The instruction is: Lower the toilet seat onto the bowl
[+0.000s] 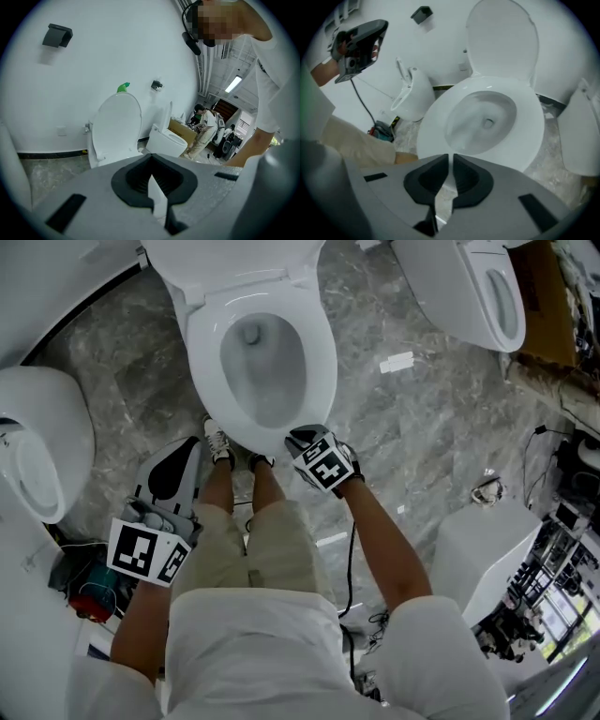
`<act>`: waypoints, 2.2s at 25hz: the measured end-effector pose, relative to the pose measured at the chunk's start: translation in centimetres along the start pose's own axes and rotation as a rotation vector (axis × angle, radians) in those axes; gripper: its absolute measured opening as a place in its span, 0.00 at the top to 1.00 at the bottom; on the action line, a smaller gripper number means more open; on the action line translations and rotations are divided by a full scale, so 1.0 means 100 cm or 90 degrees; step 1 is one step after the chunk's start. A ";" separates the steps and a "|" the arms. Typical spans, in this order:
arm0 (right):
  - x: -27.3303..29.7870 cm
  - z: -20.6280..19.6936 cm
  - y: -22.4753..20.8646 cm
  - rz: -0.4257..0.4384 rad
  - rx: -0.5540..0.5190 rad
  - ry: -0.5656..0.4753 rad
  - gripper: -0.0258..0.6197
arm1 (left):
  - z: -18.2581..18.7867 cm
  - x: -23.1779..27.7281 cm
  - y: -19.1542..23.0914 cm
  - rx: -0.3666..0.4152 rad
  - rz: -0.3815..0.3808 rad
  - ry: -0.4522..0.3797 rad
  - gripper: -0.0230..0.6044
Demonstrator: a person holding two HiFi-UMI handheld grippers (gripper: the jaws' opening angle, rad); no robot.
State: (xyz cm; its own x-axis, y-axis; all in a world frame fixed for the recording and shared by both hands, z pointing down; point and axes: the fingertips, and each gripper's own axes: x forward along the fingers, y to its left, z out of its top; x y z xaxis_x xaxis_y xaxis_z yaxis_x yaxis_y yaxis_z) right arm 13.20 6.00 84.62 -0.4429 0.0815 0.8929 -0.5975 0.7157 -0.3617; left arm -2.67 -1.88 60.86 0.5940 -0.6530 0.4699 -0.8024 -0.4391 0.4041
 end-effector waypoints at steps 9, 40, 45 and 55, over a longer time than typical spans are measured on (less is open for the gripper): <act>0.033 -0.015 -0.021 -0.062 0.061 -0.011 0.95 | -0.015 0.018 0.000 0.001 0.008 0.020 0.97; 0.092 -0.040 -0.038 -0.113 -0.019 0.049 0.96 | -0.055 0.019 0.006 -0.036 0.077 0.048 0.97; 0.067 -0.019 -0.032 -0.099 -0.001 0.007 0.96 | -0.046 0.020 0.006 -0.034 0.076 0.031 0.97; -0.027 0.047 -0.005 -0.099 0.041 -0.101 0.96 | 0.002 0.017 0.002 -0.026 0.073 -0.026 0.97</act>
State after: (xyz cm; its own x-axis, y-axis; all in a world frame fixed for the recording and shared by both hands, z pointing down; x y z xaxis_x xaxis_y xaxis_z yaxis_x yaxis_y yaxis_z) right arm 11.52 2.18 81.16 -0.4382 -0.1397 0.8880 -0.7056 0.6655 -0.2435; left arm -1.81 -3.16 61.56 0.4944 -0.7229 0.4827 -0.8617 -0.3348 0.3812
